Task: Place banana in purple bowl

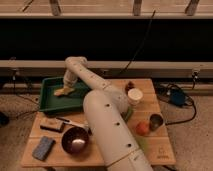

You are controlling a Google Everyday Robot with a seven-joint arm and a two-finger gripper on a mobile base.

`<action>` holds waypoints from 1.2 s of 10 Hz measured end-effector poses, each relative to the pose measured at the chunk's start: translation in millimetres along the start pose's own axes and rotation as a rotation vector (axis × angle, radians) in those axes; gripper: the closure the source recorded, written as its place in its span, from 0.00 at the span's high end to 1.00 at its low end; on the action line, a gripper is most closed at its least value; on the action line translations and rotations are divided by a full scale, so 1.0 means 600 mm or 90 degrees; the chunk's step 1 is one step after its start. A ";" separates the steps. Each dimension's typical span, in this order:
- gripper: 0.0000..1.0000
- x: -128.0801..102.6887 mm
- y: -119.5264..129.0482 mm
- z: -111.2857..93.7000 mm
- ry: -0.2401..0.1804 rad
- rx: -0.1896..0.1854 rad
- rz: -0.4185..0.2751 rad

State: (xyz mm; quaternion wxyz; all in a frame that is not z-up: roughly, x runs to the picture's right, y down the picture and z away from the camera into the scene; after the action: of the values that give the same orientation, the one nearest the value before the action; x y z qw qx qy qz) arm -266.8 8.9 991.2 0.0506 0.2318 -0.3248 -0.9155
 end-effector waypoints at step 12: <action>0.00 0.092 -0.161 -0.139 0.002 -0.021 -0.075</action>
State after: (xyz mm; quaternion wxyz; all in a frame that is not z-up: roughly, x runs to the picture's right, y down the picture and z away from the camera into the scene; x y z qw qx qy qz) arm -272.1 23.4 852.7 0.0009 0.2511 -0.2956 -0.9217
